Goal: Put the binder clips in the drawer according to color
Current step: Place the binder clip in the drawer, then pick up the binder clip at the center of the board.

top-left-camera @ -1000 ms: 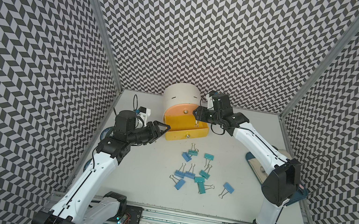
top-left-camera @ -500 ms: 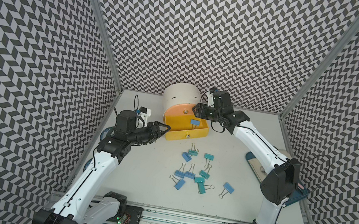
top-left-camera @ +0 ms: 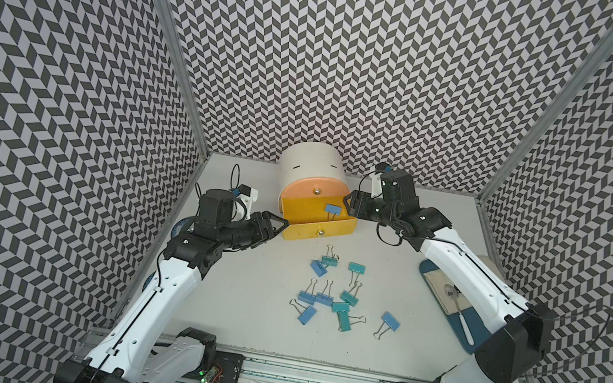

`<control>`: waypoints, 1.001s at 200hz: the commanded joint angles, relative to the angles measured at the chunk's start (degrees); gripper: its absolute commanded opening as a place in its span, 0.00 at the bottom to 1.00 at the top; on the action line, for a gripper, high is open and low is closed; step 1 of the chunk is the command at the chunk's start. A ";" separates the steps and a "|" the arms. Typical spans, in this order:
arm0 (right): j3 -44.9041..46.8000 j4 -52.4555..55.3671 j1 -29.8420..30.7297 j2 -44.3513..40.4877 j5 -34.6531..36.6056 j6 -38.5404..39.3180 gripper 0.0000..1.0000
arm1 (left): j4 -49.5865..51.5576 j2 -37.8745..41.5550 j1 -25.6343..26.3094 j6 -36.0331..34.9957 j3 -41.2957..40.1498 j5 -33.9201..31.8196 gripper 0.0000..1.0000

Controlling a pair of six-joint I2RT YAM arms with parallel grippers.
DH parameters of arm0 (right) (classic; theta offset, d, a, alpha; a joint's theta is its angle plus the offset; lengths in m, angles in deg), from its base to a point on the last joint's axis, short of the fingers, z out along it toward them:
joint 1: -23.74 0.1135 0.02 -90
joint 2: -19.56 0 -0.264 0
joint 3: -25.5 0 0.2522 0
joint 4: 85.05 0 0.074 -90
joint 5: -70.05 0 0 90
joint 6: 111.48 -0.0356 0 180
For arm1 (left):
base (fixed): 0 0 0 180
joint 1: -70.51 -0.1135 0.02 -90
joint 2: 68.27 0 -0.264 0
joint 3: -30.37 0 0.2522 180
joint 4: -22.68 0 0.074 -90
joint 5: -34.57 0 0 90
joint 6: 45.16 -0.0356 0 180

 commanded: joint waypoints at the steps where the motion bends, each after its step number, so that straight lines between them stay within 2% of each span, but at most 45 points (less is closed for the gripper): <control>1: 4.55 0.06 -0.20 -4.15 2.67 -1.30 0.68 | 2.82 2.03 -0.04 -2.83 0.29 -1.66 0.59; 51: 16.42 3.43 -0.24 -10.66 5.07 -4.94 0.67 | 3.07 4.26 -0.10 -2.79 -2.56 -1.85 0.59; 88: 21.61 8.22 -0.25 -11.27 4.76 -7.68 0.69 | 3.35 4.89 -0.09 -3.35 -3.31 -2.03 0.59; 200: 41.22 6.86 -0.20 -17.99 3.96 -13.65 0.72 | 2.74 5.42 0.09 -3.02 -4.26 -1.57 0.59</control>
